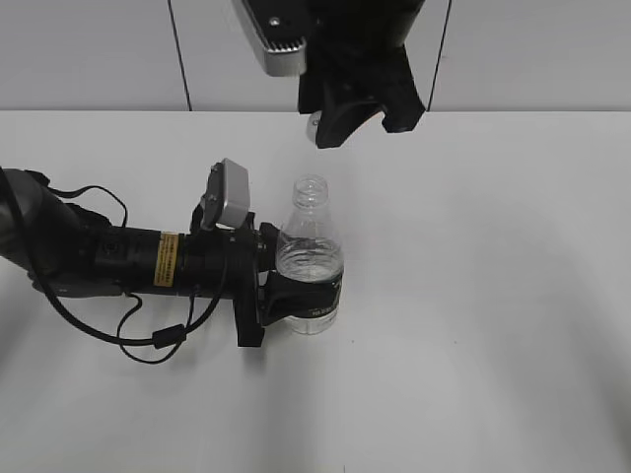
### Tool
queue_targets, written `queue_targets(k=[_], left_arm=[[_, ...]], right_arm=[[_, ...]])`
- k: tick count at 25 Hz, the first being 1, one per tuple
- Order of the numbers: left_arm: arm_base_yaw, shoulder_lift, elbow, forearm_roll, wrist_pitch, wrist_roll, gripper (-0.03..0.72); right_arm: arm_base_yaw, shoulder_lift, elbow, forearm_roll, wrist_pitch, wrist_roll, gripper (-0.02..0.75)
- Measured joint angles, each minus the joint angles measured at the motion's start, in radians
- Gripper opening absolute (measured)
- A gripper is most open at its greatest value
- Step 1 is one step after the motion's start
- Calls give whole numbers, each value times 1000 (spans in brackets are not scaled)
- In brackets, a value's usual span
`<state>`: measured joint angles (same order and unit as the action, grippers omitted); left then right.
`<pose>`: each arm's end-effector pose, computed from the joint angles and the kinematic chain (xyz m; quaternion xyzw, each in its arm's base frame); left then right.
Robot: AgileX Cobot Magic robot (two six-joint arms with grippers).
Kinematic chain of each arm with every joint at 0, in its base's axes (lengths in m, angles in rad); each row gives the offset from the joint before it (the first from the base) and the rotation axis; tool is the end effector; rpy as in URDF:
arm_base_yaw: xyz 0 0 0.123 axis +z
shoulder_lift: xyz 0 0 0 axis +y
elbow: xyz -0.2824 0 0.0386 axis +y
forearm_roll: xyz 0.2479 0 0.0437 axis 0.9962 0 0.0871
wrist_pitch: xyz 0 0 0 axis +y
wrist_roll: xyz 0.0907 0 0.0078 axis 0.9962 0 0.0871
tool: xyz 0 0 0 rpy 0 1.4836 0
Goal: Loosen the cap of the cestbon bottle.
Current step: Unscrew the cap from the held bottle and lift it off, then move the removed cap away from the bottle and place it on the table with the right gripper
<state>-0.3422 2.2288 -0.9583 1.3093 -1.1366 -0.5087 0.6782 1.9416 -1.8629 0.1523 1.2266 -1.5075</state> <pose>0.3054 -0.1934 0.0715 0.5170 0.6190 -0.4289 0.4069 0.3190 0.2738 0.3118 -0.8658 0.4628 -0.0018 0.1903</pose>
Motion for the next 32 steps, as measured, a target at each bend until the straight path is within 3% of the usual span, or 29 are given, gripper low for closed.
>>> queue_targets(k=[9,14,20,25,32], left_arm=[[0,0,0,1,0,0,363],[0,0,0,1,0,0,363],[0,0,0,1,-1,0,363],[0,0,0,1,0,0,363],[0,0,0,1,0,0,363]], right_arm=[[-4,0,0,-128,0,467,294],[-48,0,0,-126,0,683,294],[-217,0,0,21,0,852,294],[-360,8,0,64,0,1023,294],[-446,31,133,66,-12,1139,294]])
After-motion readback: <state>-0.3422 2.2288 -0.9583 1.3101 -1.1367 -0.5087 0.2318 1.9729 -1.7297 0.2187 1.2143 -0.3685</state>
